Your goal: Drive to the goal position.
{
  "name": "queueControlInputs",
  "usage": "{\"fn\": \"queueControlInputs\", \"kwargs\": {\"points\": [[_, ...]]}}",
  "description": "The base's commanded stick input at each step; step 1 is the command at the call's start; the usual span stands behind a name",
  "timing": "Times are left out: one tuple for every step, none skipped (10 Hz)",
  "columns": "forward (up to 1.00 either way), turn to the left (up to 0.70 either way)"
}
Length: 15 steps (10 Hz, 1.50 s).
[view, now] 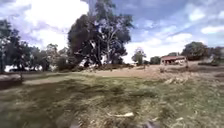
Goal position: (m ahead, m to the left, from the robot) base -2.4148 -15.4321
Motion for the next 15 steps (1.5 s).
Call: {"fn": "queueControlInputs", "kwargs": {"points": [[0.00, -0.70], [0.00, -0.70], [0.00, -0.70], [0.00, -0.70], [0.00, -0.70], [0.00, -0.70], [0.00, -0.70], [0.00, -0.70], [0.00, -0.70], [0.00, -0.70], [0.00, -0.70], [0.00, -0.70], [0.00, -0.70], [0.00, -0.70], [0.00, -0.70]]}}
